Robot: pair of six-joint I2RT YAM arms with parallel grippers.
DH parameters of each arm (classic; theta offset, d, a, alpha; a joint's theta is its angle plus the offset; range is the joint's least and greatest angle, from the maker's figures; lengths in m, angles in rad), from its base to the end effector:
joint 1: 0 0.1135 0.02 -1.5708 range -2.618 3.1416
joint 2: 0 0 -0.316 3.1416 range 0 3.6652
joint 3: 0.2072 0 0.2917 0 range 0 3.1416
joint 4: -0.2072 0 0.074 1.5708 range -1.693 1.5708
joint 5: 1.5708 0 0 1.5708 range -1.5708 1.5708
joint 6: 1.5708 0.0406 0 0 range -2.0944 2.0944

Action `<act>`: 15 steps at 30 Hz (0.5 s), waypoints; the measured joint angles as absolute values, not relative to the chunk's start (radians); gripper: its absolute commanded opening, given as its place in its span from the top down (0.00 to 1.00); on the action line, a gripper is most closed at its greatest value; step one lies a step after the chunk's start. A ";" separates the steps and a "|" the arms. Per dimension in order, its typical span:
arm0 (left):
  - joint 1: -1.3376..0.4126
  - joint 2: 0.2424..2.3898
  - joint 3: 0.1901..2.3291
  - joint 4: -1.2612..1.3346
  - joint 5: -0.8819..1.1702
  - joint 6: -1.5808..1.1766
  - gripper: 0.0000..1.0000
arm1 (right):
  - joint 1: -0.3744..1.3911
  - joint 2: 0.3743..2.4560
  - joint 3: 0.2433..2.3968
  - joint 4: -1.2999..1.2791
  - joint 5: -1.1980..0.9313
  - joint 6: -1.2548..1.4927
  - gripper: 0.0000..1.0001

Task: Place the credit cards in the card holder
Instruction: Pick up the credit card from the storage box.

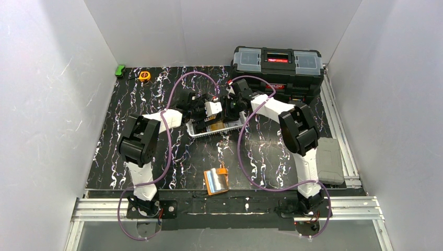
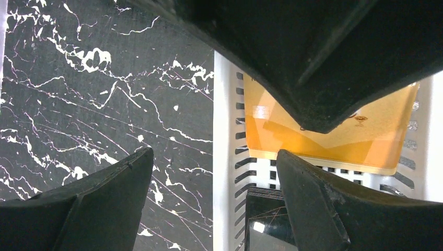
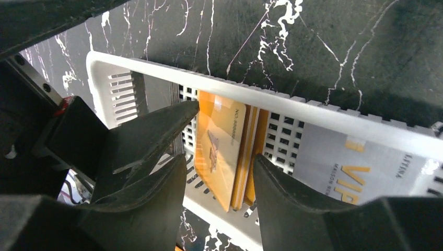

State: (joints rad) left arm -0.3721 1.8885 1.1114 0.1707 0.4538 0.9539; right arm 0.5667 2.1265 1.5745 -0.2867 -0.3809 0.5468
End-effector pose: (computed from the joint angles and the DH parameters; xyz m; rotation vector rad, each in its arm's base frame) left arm 0.4175 -0.1820 0.1933 1.4903 1.4967 -0.1490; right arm 0.4440 0.3004 0.2003 -0.2143 2.5541 0.9361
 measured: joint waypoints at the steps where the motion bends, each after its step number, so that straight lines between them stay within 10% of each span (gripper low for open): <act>1: -0.373 1.889 1.112 0.172 0.453 0.954 0.13 | 0.566 2.133 1.575 -0.284 -0.384 0.546 0.44; 15: -0.382 1.891 1.114 0.176 0.441 0.955 0.14 | 0.564 2.148 1.569 -0.254 -0.421 0.551 0.50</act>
State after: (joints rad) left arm -0.3820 1.8908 1.1137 0.1764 0.4412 0.9546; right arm 0.5640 2.1475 1.5688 -0.2539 -0.4206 0.5507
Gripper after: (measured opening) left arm 0.864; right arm 0.502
